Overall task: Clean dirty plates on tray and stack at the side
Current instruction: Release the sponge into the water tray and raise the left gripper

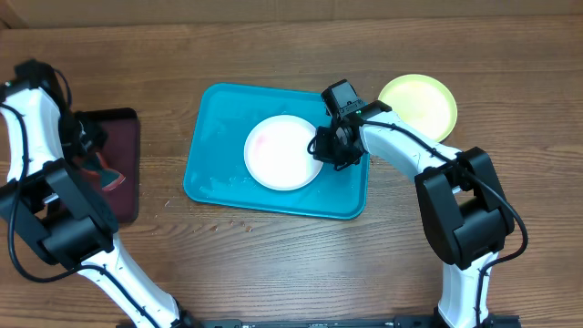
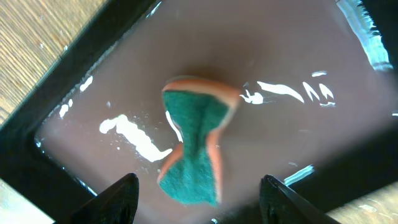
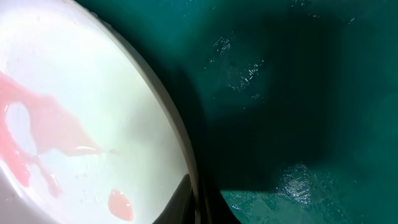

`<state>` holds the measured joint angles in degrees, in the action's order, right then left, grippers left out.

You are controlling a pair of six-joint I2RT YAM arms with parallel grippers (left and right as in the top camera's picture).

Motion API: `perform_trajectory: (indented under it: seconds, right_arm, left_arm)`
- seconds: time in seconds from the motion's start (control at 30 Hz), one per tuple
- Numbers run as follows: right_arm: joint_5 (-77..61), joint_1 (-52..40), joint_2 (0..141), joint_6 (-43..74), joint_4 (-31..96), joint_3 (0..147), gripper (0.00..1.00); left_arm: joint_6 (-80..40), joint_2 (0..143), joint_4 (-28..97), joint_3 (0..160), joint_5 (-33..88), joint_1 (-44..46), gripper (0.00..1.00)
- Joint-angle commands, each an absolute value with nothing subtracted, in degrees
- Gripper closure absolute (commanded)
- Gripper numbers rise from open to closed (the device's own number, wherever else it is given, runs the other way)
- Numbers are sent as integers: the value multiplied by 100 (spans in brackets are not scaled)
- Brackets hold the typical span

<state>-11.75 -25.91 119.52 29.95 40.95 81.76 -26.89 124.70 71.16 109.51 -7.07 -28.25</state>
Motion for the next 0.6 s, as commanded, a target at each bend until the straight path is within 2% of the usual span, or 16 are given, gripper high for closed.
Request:
perform_trajectory:
  seconds: [0.0,0.3,0.57]
  right_arm:
    - [-755,-2545,12057,2954,4093,8029,96]
    - [-757,-2545,12057,2954,4007,8029,96]
    - [-755,-2545,12057,2954,3990,8029,96]
  left_arm:
    - [-2703,12189,7266,11290,-132,-2858,37]
    - [-2508,11721,7548,11286,318,-2652,38]
    - [-2443,11102,7642,11201,381,-2115,39]
